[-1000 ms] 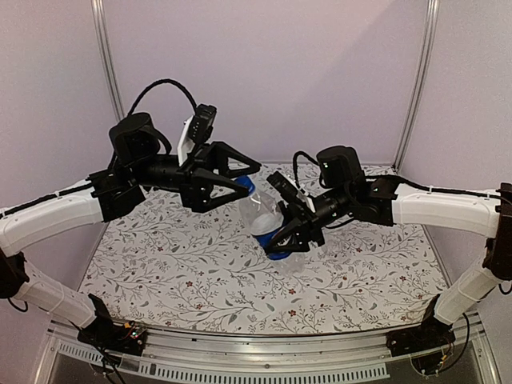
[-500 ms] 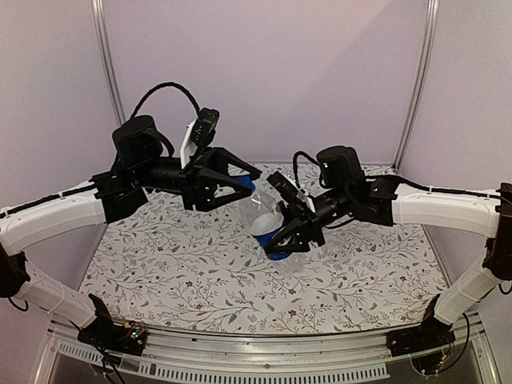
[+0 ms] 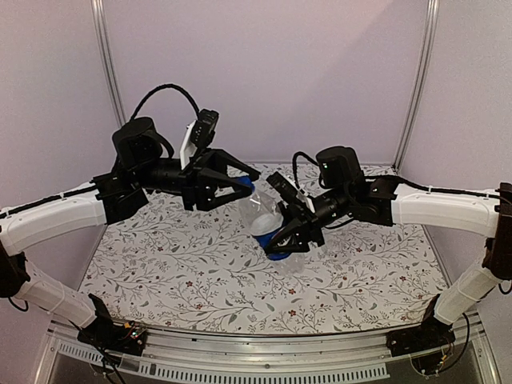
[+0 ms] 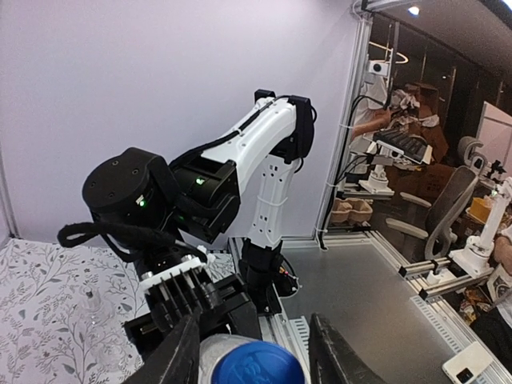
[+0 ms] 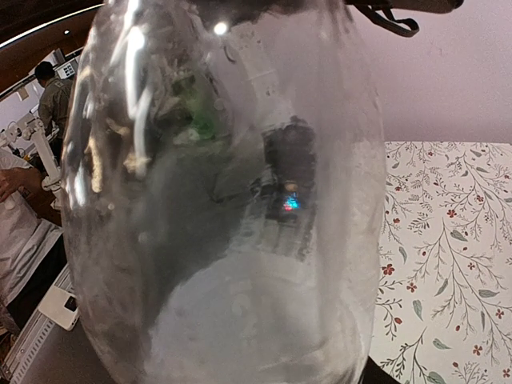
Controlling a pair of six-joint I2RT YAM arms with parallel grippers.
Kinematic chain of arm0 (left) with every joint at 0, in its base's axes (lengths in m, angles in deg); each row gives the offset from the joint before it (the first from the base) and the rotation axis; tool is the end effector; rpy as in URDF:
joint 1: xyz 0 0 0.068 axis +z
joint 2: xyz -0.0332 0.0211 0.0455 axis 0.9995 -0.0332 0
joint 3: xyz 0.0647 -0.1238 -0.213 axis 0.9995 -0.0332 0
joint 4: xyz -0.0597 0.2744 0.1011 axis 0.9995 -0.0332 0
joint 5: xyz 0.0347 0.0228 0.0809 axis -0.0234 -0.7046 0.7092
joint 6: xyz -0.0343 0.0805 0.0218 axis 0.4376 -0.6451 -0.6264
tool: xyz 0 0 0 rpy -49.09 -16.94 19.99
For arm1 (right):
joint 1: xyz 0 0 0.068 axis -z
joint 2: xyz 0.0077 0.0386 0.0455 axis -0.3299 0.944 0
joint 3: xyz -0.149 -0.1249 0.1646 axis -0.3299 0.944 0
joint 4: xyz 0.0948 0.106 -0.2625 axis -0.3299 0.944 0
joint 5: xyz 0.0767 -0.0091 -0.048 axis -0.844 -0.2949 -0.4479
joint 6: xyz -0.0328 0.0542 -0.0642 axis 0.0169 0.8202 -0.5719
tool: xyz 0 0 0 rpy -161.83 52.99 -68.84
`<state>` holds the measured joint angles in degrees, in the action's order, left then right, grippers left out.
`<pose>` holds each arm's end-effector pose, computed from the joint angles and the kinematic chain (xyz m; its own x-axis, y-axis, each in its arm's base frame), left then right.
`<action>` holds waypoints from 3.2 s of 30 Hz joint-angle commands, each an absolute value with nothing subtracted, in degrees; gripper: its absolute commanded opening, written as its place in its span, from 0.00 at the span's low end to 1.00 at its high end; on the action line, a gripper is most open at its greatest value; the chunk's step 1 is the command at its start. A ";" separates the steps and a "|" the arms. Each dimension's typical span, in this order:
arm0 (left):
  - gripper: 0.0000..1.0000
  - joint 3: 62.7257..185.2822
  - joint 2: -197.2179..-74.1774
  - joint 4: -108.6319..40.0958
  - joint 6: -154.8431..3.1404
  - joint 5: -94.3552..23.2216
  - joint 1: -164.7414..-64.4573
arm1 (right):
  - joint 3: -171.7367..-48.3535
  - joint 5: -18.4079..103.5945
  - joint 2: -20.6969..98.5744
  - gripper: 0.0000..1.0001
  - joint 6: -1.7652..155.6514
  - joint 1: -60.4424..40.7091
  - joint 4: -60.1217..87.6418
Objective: Unscrew the bottle caps
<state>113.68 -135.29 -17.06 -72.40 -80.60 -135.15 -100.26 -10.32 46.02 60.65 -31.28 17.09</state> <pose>0.2036 -0.3137 0.3573 -0.1837 -0.0302 -0.9825 0.9660 -0.1906 -0.1748 0.1999 0.3534 0.2561 -0.1328 -0.2889 -0.9481 -0.9103 -0.3429 0.2320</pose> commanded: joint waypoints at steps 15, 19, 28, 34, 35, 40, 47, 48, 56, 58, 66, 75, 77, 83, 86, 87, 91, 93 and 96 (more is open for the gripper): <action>0.32 111.67 -133.82 -13.87 -70.67 -80.06 -133.45 | -101.25 -9.24 46.72 0.48 60.93 -31.01 17.08; 0.24 111.06 -133.22 -14.82 -71.10 -78.05 -133.43 | -101.29 -6.30 46.55 0.48 61.36 -31.01 17.12; 0.10 109.02 -130.26 -17.32 -71.10 -69.63 -133.48 | -101.81 4.14 46.10 0.48 63.15 -30.86 17.66; 0.06 108.78 -128.02 -21.92 -68.80 -55.23 -135.44 | -102.72 14.23 46.18 0.48 63.71 -30.75 18.81; 0.06 108.79 -127.70 -22.94 -67.92 -51.42 -135.95 | -102.91 16.24 46.19 0.48 63.59 -30.75 19.07; 0.04 109.48 -127.58 -27.71 -61.47 -33.25 -139.27 | -103.53 27.03 47.00 0.48 62.13 -30.75 19.80; 0.01 112.87 -129.97 -33.51 -58.03 -18.87 -143.45 | -103.50 32.10 47.97 0.48 60.64 -30.75 19.76; 0.02 113.33 -130.33 -33.97 -58.38 -18.18 -143.81 | -103.37 32.20 48.03 0.48 60.64 -30.75 19.73; 0.18 112.23 -129.33 -31.28 -60.59 -20.87 -144.24 | -102.11 27.27 47.36 0.48 59.82 -30.79 19.68; 0.26 110.90 -128.24 -29.30 -62.02 -22.75 -144.23 | -101.37 23.70 47.13 0.48 59.53 -30.75 19.28; 0.67 110.20 -125.42 -28.19 -69.93 -28.25 -143.86 | -99.06 14.11 45.95 0.48 58.59 -30.76 18.44; 0.85 111.15 -124.02 -29.29 -75.29 -42.81 -140.77 | -99.02 5.09 45.48 0.48 57.94 -30.75 18.96; 0.85 111.19 -123.88 -29.13 -76.71 -47.89 -139.75 | -99.27 2.82 45.48 0.48 57.78 -30.76 19.15; 0.85 110.49 -123.87 -24.82 -77.67 -63.16 -135.97 | -100.96 -4.40 45.81 0.48 57.47 -30.75 20.09; 0.85 110.52 -124.69 -22.84 -77.77 -68.80 -134.85 | -101.71 -8.35 46.16 0.48 57.56 -30.75 20.29; 0.85 110.59 -125.16 -22.32 -77.84 -70.55 -134.58 | -101.96 -9.39 46.11 0.48 57.68 -30.75 20.28; 0.84 110.80 -127.41 -19.58 -77.51 -77.67 -134.33 | -102.66 -12.62 46.42 0.49 58.20 -30.75 20.08; 0.83 111.09 -128.72 -18.22 -77.23 -79.91 -134.32 | -103.02 -13.75 46.84 0.49 58.56 -30.76 19.94; 0.81 112.34 -130.67 -17.32 -76.66 -81.71 -134.30 | -103.39 -14.72 47.40 0.49 58.85 -30.76 19.85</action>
